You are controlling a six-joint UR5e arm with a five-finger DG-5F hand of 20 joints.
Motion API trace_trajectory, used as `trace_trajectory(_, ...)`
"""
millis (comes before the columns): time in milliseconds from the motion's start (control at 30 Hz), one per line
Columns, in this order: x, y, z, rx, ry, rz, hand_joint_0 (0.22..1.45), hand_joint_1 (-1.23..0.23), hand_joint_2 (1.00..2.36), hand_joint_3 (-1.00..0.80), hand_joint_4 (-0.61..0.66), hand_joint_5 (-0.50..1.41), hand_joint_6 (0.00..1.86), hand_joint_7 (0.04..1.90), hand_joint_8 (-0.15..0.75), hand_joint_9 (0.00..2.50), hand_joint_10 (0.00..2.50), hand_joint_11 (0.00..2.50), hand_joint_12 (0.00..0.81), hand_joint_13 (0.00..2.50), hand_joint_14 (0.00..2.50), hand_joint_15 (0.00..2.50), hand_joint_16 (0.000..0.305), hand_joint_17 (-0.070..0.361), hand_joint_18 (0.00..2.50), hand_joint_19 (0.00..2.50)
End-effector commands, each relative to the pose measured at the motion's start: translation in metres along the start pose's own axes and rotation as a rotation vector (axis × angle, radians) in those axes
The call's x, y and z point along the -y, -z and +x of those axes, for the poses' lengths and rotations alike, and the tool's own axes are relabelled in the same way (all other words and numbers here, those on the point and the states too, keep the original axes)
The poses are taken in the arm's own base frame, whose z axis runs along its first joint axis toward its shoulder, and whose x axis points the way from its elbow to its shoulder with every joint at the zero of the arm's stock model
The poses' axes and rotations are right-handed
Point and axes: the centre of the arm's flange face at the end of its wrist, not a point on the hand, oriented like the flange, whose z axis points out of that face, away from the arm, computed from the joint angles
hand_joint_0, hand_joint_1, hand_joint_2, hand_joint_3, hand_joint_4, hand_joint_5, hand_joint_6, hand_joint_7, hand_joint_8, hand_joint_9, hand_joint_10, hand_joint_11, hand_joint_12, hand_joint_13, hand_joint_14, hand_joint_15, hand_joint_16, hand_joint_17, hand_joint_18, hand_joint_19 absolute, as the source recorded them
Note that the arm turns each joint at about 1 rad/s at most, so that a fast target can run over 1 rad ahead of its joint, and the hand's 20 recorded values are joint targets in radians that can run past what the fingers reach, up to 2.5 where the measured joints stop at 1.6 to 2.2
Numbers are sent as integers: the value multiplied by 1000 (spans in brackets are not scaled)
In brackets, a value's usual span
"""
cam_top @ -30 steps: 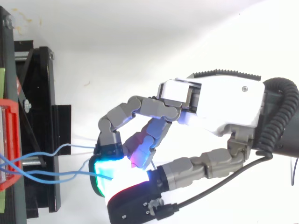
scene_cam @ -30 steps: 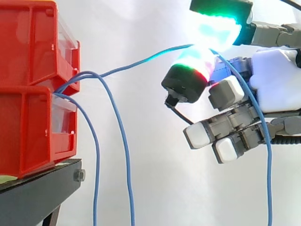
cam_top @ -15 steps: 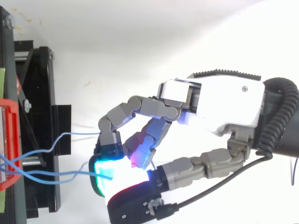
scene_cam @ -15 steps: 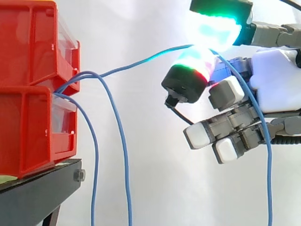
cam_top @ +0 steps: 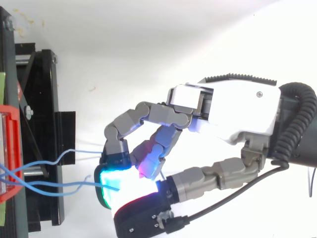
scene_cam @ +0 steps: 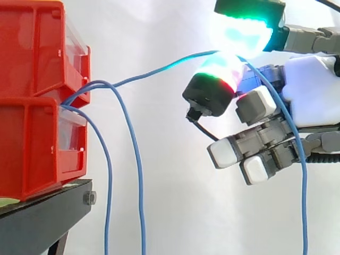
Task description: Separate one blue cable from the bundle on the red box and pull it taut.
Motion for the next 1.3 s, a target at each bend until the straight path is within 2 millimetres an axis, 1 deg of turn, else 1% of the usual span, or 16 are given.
trace_trajectory(0, 0, 0, 0, 0, 0, 1, 620, -837, 1005, 38, -91, -109, 915, 1153, 375, 1238, 15, 657, 413, 912, 11, 394, 55, 125, 884, 338)
trace_trajectory(133, 0, 0, 0, 0, 0, -1, 621, -839, 1005, 36, -88, -109, 915, 1146, 387, 1250, 15, 664, 414, 928, 13, 402, 56, 125, 901, 323)
trace_trajectory(667, 0, 0, 0, 0, 0, -1, 622, -840, 1005, 32, -91, -109, 915, 1146, 375, 1256, 13, 663, 404, 931, 13, 414, 54, 122, 884, 329)
trace_trajectory(1267, 0, 0, 0, 0, 0, -1, 612, -827, 1003, 36, -94, -110, 918, 1132, 373, 1276, 15, 676, 393, 976, 13, 447, 53, 120, 943, 361)
